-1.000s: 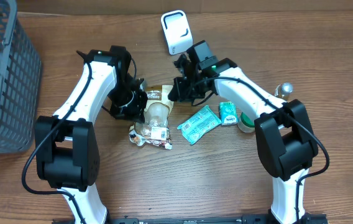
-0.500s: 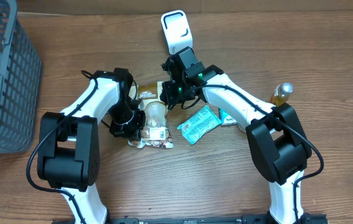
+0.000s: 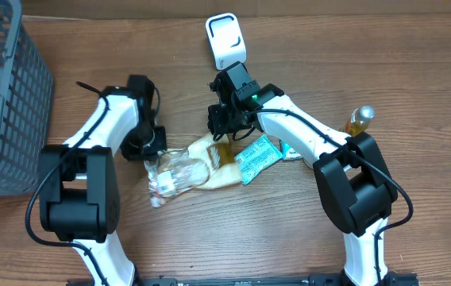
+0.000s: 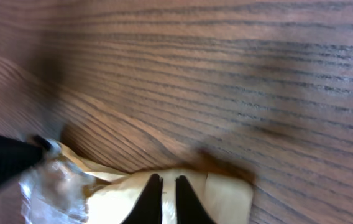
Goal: Scan the item barcode
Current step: 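Grasp the top of the mushroom bag with the right gripper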
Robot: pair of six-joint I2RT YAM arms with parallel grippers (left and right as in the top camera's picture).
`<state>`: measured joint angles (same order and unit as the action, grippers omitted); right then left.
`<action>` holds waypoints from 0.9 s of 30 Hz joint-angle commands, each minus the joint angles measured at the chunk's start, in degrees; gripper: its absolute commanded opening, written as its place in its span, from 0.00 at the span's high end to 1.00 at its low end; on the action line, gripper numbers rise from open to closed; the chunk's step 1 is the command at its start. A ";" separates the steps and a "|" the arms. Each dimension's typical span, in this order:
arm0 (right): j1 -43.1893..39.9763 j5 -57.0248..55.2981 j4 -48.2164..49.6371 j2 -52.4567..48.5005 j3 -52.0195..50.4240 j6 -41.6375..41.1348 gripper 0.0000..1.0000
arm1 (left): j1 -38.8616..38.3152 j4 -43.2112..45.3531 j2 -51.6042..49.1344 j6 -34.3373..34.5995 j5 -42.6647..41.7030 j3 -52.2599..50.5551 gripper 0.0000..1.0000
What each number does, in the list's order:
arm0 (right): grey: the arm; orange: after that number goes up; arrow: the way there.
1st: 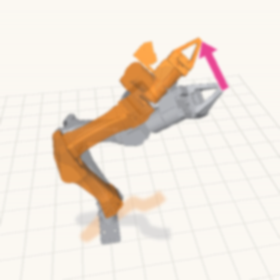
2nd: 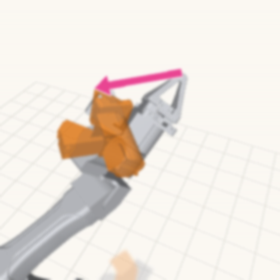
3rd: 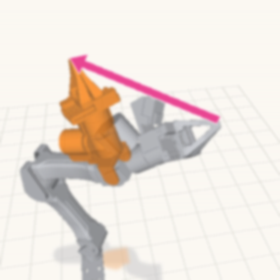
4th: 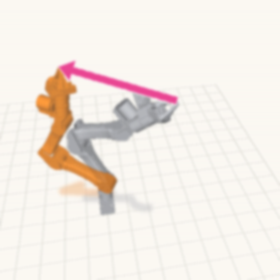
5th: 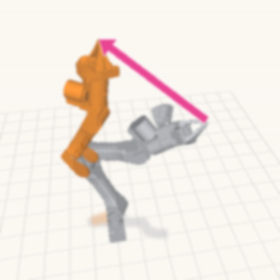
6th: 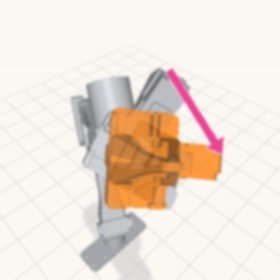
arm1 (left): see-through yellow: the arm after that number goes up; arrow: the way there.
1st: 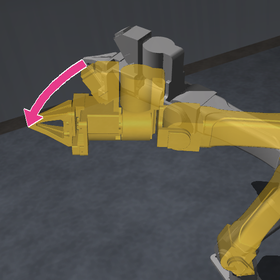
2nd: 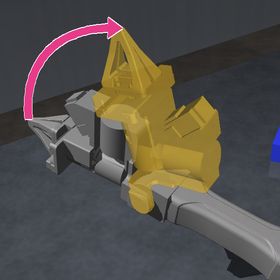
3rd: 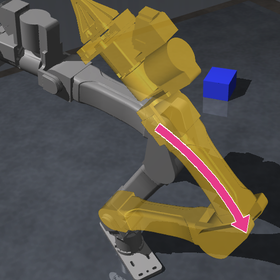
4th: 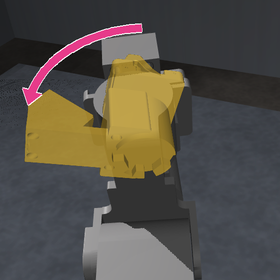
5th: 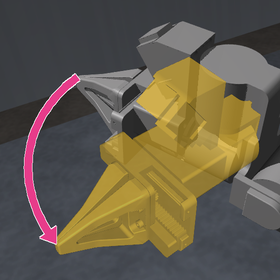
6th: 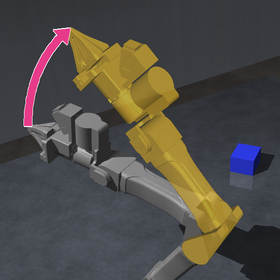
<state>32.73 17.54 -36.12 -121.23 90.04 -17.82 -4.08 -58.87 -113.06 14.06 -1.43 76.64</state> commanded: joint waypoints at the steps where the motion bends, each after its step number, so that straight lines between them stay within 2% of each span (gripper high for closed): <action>1: 0.31 -0.85 -0.39 1.46 -0.76 -0.15 0.85 | 2.16 -1.11 -0.07 1.84 0.24 5.03 0.96; 2: 0.31 -1.07 -0.55 1.46 -0.76 -0.13 0.81 | 2.71 -1.99 -0.07 1.81 -0.11 6.23 0.96; 4: 0.31 -1.03 -0.81 1.46 -0.76 -0.15 0.61 | 4.13 -4.98 -0.09 1.81 -0.85 9.57 0.96; 6: 0.33 -0.90 -1.66 1.46 -0.76 -0.17 0.53 | 5.42 -8.28 -0.09 1.73 -3.43 12.35 0.93; 10: 0.31 5.35 -4.57 1.46 -0.76 -0.17 0.50 | 6.95 -12.94 -0.09 -1.31 -9.79 14.45 0.90; 14: 0.42 13.38 -8.15 1.46 -0.76 -0.17 0.50 | 7.06 -14.49 -0.09 -2.93 -8.76 13.09 0.90; 16: 0.70 14.27 -10.82 1.46 -0.76 -0.22 0.49 | 7.02 -13.75 -0.09 -2.93 -8.02 11.69 0.90; 23: 2.56 14.08 -18.69 1.46 -0.79 -0.42 0.36 | 6.25 -7.69 -0.09 -2.93 -10.49 4.02 0.91; 27: 3.65 14.05 -18.82 1.46 -0.85 -3.30 0.35 | 5.33 -6.38 -0.09 -2.93 -10.45 1.92 0.91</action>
<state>35.38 30.63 -55.11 -121.23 89.56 -18.68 2.42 -65.78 -113.08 12.23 -10.50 80.23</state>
